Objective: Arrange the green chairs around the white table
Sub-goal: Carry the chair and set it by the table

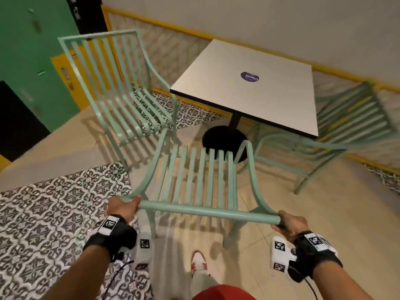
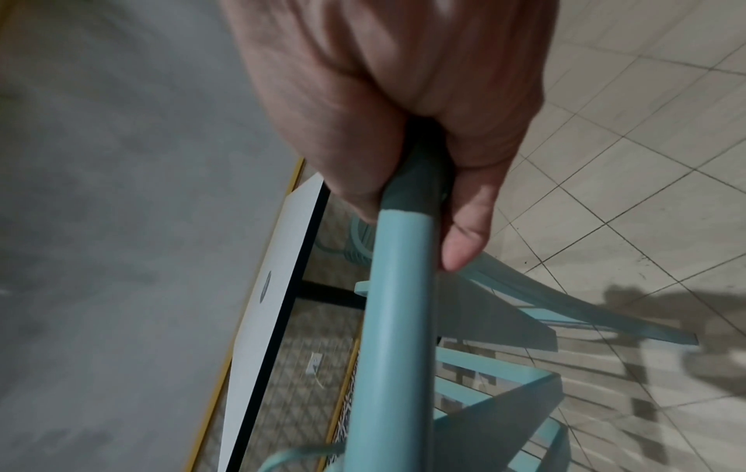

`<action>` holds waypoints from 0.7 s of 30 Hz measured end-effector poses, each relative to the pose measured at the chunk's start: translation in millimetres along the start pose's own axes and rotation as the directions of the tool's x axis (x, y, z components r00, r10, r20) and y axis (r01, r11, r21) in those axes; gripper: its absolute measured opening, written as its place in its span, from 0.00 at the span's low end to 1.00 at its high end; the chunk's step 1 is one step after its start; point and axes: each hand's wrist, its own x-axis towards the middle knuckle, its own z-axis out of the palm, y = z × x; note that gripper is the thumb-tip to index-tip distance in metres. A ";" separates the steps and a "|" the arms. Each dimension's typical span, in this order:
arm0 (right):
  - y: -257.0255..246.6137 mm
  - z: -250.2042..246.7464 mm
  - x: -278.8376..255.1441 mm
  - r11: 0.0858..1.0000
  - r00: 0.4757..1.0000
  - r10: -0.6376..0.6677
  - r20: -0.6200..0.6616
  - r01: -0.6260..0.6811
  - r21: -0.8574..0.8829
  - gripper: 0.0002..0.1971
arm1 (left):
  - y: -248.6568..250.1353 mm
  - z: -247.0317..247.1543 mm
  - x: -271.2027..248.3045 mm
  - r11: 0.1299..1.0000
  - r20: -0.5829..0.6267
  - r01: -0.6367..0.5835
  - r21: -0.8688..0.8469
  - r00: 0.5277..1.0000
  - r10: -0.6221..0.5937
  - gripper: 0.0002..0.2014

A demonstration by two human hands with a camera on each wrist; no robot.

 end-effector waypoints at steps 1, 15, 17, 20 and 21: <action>-3.0 -0.1 5.2 1.000 1.000 0.000 -0.016 0.000 0.025 0.11 | 11.0 5.6 3.1 0.999 0.021 -0.036 0.001 0.999 0.036 0.21; -50.3 31.8 70.5 0.988 0.996 0.031 -0.089 -0.017 0.155 0.11 | 127.1 87.4 108.0 0.989 0.066 -0.111 -0.100 0.991 0.118 0.13; -53.9 37.5 75.1 0.987 0.993 0.040 -0.110 -0.022 0.161 0.11 | 132.9 92.3 118.0 0.991 0.083 -0.107 -0.081 0.990 0.114 0.14; -63.0 37.3 85.7 0.988 0.987 0.042 -0.154 -0.018 0.153 0.09 | 138.5 103.4 131.4 0.992 0.125 -0.127 -0.025 0.984 0.129 0.20; -65.7 37.3 87.3 0.989 0.986 0.035 -0.161 -0.011 0.149 0.09 | 142.2 103.9 131.2 0.990 0.124 -0.142 0.006 0.982 0.141 0.20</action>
